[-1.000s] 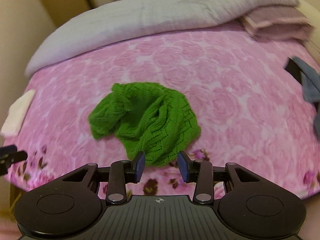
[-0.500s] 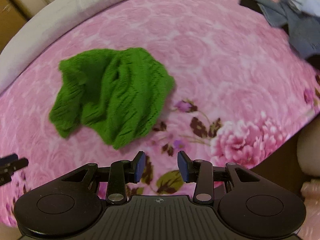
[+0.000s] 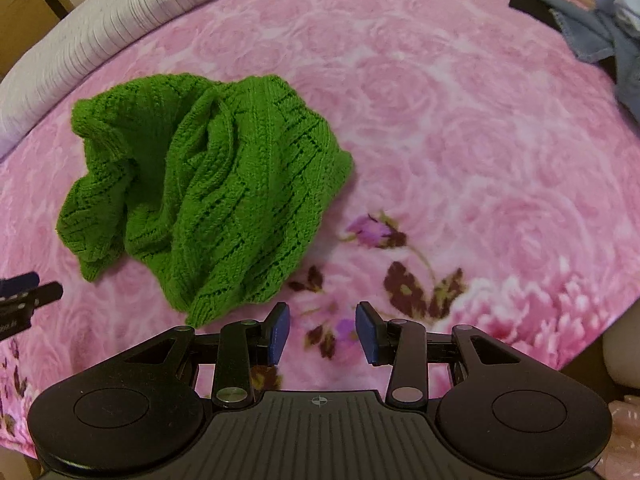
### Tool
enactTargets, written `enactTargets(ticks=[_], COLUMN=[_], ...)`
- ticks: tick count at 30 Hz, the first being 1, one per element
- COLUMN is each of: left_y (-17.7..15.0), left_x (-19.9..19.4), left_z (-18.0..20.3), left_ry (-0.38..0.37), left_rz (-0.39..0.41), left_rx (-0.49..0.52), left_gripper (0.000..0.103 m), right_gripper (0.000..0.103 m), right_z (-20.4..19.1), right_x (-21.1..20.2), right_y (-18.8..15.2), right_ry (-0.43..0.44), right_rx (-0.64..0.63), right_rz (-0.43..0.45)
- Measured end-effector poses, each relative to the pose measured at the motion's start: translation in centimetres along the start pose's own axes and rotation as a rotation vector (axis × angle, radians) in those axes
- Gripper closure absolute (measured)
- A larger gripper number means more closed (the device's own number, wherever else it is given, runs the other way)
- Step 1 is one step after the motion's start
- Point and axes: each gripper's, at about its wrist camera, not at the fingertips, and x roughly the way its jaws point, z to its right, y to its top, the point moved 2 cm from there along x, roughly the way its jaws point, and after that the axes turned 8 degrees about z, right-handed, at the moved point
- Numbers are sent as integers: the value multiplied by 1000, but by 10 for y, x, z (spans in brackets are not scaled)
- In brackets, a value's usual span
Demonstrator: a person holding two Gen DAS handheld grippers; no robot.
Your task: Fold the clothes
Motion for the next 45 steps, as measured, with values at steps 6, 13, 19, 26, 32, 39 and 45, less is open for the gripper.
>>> enactTargets(ticks=[6, 13, 19, 26, 32, 39, 45], left_y=[11, 24, 40, 115, 168, 87, -6], left_x=[15, 42, 46, 16, 43, 57, 31], left_z=[15, 32, 17, -79, -164, -178, -168], left_ry=[75, 108, -35, -56, 92, 166, 104], left_rz=[48, 121, 111, 263, 264, 54, -77], left_rx=[84, 229, 180, -250, -363, -284, -538], left_gripper=[55, 57, 97, 98, 94, 88, 89], right_gripper=[62, 62, 62, 62, 62, 61, 57], right_z=[21, 49, 54, 36, 11, -31, -84], right_x=[12, 21, 27, 25, 26, 37, 32], right_y=[12, 16, 10, 15, 33, 32, 19], right_ry=[5, -8, -47, -89, -89, 3, 107], right_rx=[-1, 13, 58, 108, 125, 22, -261], right_rz=[-21, -52, -70, -40, 15, 23, 56])
